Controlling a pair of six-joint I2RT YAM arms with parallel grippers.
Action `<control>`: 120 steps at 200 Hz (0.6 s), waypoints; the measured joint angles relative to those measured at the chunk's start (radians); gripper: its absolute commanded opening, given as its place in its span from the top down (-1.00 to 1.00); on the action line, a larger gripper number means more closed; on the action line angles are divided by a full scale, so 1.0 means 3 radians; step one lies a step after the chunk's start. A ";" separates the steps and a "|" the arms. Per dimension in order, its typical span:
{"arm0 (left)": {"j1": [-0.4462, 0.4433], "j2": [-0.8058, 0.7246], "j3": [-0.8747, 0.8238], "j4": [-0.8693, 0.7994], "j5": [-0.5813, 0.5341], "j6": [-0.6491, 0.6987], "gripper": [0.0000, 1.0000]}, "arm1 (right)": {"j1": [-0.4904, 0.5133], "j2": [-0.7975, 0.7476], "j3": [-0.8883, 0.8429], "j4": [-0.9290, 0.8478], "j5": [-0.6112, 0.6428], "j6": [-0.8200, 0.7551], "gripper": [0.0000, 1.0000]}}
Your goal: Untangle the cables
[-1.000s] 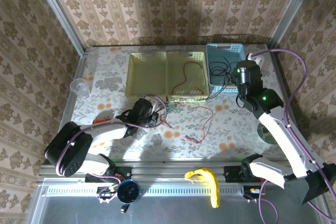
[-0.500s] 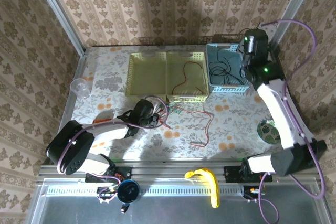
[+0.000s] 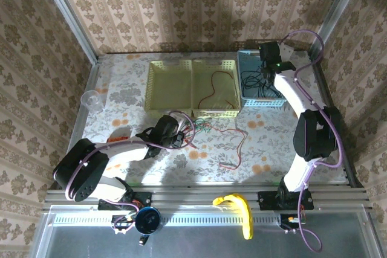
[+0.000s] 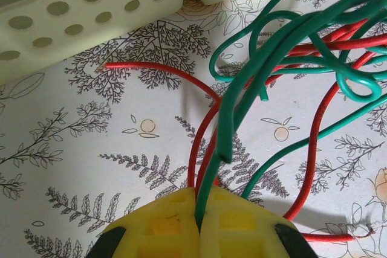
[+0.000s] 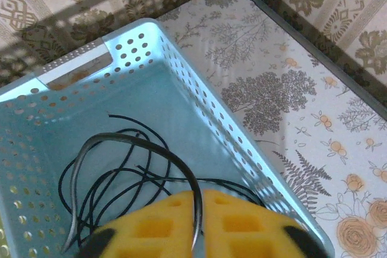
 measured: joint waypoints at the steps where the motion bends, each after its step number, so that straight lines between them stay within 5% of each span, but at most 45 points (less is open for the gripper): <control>1: 0.0000 0.0000 0.0000 0.0000 0.0000 0.0000 1.00 | -0.0005 0.0003 0.0000 -0.0001 -0.0013 0.0009 0.04; 64: 0.0000 0.0000 0.0000 0.0004 0.0000 0.0000 1.00 | -0.0089 -0.0011 -0.0600 -0.0052 -0.0668 0.0048 -0.12; 120: -0.0019 0.0080 0.0015 0.0031 0.0000 0.0000 1.00 | 0.0062 -0.0662 -0.1080 -0.0086 -0.0863 -0.0061 -0.13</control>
